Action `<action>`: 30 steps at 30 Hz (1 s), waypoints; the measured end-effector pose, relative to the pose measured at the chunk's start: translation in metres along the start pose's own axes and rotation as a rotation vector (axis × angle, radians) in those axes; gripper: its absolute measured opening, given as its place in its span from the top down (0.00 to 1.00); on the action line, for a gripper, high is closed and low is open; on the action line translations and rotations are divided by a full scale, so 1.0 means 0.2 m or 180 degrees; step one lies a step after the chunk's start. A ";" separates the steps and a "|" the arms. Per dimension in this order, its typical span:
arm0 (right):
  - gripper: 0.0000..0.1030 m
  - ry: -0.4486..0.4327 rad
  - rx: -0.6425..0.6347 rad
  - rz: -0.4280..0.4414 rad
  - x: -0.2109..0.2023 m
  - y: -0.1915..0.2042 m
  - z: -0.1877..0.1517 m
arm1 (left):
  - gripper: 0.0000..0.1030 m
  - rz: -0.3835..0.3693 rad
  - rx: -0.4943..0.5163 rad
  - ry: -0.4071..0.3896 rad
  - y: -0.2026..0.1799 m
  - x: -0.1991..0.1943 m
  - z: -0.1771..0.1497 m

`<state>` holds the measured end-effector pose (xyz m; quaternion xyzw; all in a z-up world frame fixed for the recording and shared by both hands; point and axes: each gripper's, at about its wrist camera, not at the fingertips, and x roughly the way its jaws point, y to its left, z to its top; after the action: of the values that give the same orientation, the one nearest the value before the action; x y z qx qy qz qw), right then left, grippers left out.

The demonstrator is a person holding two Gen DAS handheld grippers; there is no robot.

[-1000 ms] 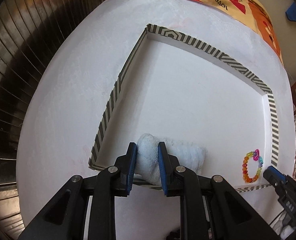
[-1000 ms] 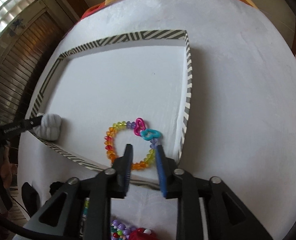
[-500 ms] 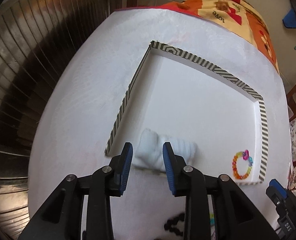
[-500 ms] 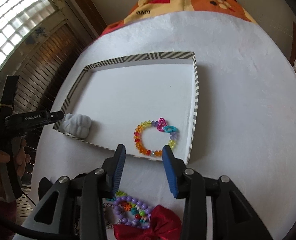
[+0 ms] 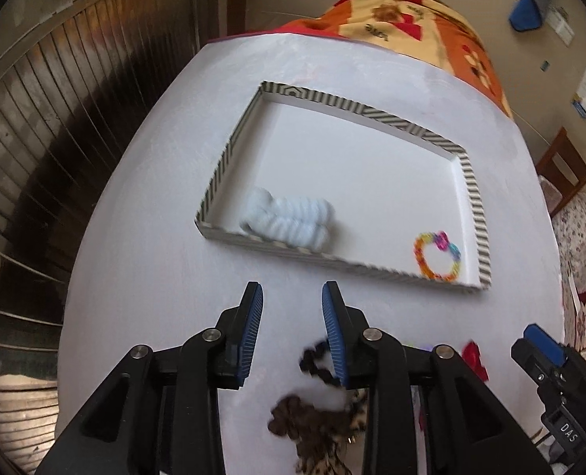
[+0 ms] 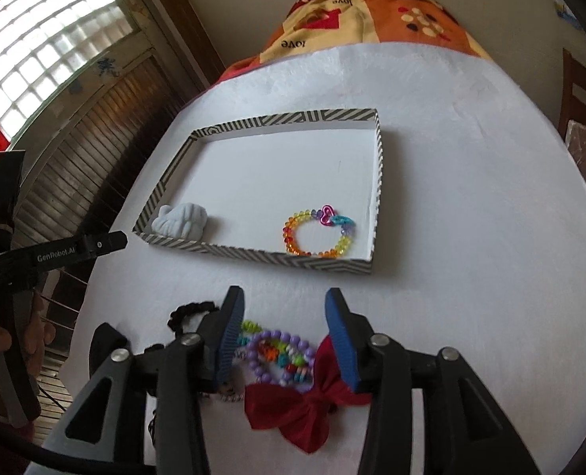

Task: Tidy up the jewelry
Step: 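Move both open tools back to the remaining jewelry pile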

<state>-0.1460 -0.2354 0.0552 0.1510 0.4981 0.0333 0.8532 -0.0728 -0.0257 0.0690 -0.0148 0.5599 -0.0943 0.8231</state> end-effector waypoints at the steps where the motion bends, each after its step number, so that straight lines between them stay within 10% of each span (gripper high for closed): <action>1: 0.51 -0.0023 -0.0023 -0.0009 -0.03 0.01 -0.02 | 0.79 -0.0012 0.0016 -0.0001 -0.01 -0.01 -0.03; 30: 0.48 -0.0042 -0.0125 -0.0097 -0.32 -0.03 -0.36 | 0.79 0.0075 0.0084 -0.0163 -0.06 -0.27 -0.45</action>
<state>-0.2412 -0.2388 0.0745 0.1268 0.4940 0.0291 0.8597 -0.1775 -0.0216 0.0865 0.0002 0.5375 -0.0916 0.8383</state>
